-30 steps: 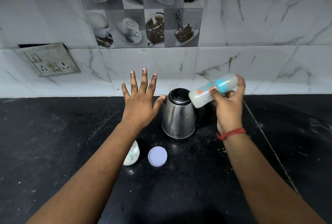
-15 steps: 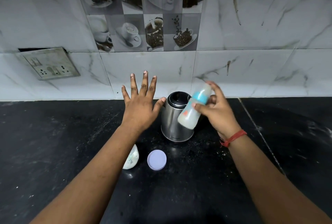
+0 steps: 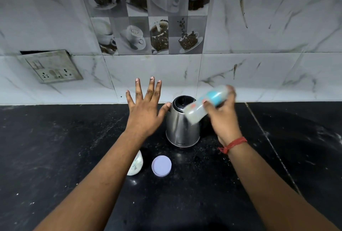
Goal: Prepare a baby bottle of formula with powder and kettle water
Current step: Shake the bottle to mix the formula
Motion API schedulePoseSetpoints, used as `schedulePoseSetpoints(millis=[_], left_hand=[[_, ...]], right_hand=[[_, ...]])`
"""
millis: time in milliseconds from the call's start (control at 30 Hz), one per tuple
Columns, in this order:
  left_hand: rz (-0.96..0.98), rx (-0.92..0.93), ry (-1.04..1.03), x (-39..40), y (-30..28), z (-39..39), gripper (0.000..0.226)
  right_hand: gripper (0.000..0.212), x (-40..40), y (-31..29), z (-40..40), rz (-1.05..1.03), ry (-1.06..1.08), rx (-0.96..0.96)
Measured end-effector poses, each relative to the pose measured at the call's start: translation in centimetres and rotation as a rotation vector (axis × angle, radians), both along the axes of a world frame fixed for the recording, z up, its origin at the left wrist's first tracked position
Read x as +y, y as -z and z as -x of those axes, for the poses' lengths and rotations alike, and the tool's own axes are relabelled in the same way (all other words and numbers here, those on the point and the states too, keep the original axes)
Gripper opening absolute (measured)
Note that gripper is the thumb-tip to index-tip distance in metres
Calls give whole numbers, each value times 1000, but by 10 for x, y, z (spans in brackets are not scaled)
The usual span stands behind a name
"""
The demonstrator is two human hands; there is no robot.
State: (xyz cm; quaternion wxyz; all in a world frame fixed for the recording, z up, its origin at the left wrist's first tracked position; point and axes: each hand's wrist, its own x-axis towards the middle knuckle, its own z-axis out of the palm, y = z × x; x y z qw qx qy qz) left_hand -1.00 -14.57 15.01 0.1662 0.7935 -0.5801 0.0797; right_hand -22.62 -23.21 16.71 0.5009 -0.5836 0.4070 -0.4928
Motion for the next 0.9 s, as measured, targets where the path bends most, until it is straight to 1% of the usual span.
schedulePoseSetpoints(millis=[33,67,100,200,233,267,333,367,400,467,500,533,567,600,633,667,700,767,800,833,867,900], left_hand=[[1,0,-1,0,0,0,79],[4,2,-3,0,0,-1,80],[8,6,-5,-1,0,-1,81],[13,16,-5,0,0,-1,82],[10,13,-5,0,0,-1,81],[7,8,-2,0,1,-1,81],[7,5,3,0,1,0,81],[10,9,2,0,1,0,81],[11,12,1,0,0,1,82],[7,10,-2,1,0,2,82],[4,6,-2,2,-1,2,82],[1,3,1,2,-1,3,81],[-1,2,2,2,-1,3,81],[-3,-2,2,1,-1,3,81],[-1,-7,1,1,-1,3,80],[3,-9,1,1,-2,3,80],[6,-8,0,1,-3,3,79],[7,1,-2,1,-4,3,78],[5,3,-4,1,-4,3,78],[3,1,-2,1,-3,4,77],[0,-6,3,2,-3,4,78],[-2,-13,7,2,-3,5,78]], right_hand=[[80,3,5,0,-2,-146,116],[81,3,8,2,-14,-217,151],[79,1,5,5,-36,-190,109],[74,-8,-5,11,-125,87,-284],[76,-8,-4,9,-107,146,-299],[77,-8,-3,7,-69,141,-218],[77,-6,2,5,-18,-43,40],[76,-6,0,6,-23,-99,73],[75,-10,-3,9,-30,-70,37],[72,-16,-12,13,-56,118,-204],[73,-17,-12,13,-59,185,-276],[74,-15,-12,10,-35,204,-260],[76,-14,-9,7,4,151,-137],[78,-13,-3,5,35,22,20],[80,-12,1,5,41,-104,130],[79,-14,1,6,25,-152,149],[75,-14,-3,7,10,-116,96],[69,-15,-10,8,-25,97,-170],[72,-14,-9,5,-28,164,-260],[76,-11,-6,2,-10,172,-239],[80,-6,0,-2,26,104,-117],[82,-2,9,-4,51,-31,61]])
